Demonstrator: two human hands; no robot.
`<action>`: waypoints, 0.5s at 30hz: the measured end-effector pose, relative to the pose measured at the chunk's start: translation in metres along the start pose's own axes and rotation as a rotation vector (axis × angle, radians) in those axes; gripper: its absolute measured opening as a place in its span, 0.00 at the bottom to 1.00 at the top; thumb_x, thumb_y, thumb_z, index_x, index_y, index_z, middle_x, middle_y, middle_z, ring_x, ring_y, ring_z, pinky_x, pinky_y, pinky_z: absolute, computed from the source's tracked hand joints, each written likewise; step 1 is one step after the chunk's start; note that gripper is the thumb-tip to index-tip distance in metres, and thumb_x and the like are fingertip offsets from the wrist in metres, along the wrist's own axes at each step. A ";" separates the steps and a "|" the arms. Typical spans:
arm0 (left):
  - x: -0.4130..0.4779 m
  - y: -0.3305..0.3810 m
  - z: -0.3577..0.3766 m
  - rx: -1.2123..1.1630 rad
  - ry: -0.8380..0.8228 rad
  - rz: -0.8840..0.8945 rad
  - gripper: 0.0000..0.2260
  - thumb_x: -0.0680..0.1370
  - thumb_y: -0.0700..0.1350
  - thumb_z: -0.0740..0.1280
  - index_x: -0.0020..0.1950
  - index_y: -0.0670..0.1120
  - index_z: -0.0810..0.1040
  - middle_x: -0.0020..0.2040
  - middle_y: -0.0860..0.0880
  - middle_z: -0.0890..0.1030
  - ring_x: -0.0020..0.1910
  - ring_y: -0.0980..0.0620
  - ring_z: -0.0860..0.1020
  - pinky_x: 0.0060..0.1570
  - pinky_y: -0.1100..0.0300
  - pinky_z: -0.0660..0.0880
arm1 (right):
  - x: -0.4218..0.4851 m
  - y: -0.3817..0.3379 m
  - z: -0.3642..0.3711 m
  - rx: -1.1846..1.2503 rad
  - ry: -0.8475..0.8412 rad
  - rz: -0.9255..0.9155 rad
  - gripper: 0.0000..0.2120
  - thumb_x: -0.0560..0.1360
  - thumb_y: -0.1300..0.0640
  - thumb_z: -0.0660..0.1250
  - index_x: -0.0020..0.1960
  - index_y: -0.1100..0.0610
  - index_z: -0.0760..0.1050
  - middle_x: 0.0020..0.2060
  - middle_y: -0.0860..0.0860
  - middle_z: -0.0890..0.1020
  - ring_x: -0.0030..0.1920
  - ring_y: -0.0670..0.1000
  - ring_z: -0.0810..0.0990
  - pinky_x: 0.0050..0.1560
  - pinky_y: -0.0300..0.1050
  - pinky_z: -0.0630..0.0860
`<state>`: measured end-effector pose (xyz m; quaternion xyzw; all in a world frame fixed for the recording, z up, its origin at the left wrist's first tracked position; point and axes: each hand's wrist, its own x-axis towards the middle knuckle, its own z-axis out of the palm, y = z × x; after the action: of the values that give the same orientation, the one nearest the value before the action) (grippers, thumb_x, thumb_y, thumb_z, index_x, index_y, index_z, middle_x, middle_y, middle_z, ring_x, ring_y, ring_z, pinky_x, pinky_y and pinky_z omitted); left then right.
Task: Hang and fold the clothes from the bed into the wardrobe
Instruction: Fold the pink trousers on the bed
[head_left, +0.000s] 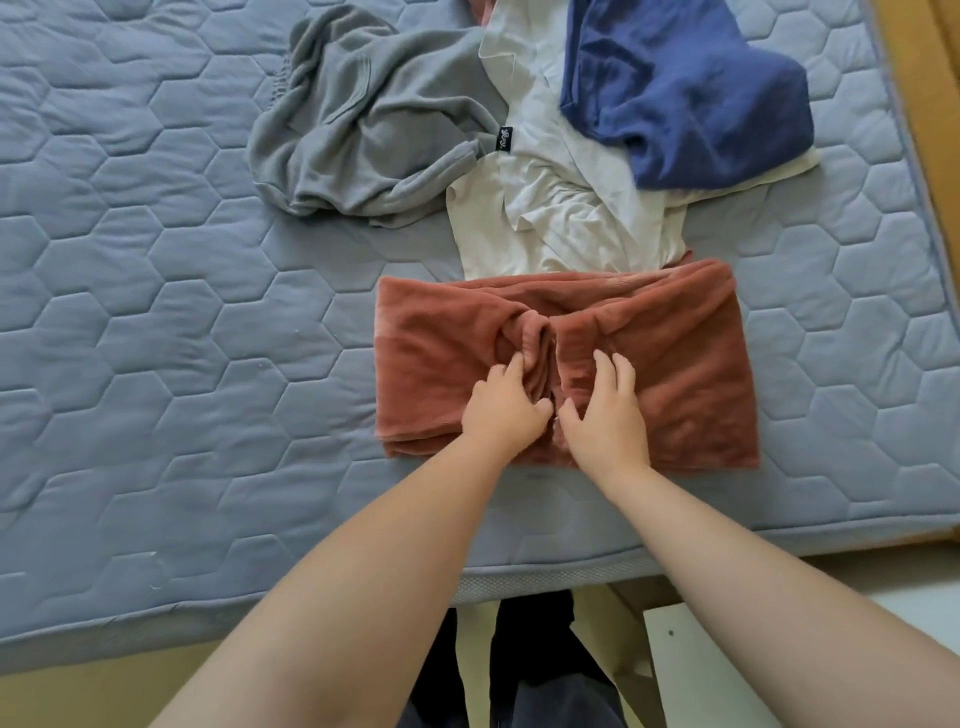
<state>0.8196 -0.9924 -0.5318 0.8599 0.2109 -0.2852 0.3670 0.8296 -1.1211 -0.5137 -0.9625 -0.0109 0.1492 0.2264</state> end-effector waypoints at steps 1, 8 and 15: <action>-0.004 -0.008 -0.004 -0.093 0.014 0.056 0.27 0.74 0.49 0.64 0.74 0.53 0.64 0.66 0.49 0.74 0.64 0.46 0.72 0.59 0.55 0.70 | -0.005 -0.003 -0.001 0.017 0.051 -0.084 0.26 0.71 0.61 0.67 0.68 0.63 0.67 0.66 0.60 0.68 0.63 0.61 0.72 0.62 0.54 0.71; -0.009 -0.083 -0.048 -0.071 0.621 0.109 0.18 0.73 0.36 0.66 0.63 0.41 0.76 0.64 0.41 0.74 0.63 0.41 0.71 0.65 0.54 0.64 | -0.007 -0.039 0.023 0.193 -0.042 -0.107 0.18 0.74 0.59 0.67 0.63 0.60 0.73 0.61 0.58 0.74 0.60 0.60 0.75 0.60 0.51 0.71; 0.021 -0.101 -0.073 -0.711 0.155 -0.382 0.24 0.73 0.51 0.72 0.65 0.45 0.71 0.59 0.48 0.77 0.56 0.49 0.76 0.57 0.55 0.73 | 0.021 -0.031 0.047 -0.493 -0.278 -0.314 0.23 0.80 0.54 0.54 0.73 0.59 0.62 0.76 0.55 0.57 0.77 0.52 0.51 0.74 0.52 0.50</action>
<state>0.8024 -0.8698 -0.5558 0.6440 0.4793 -0.1919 0.5646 0.8368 -1.0709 -0.5460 -0.9452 -0.2260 0.2354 0.0030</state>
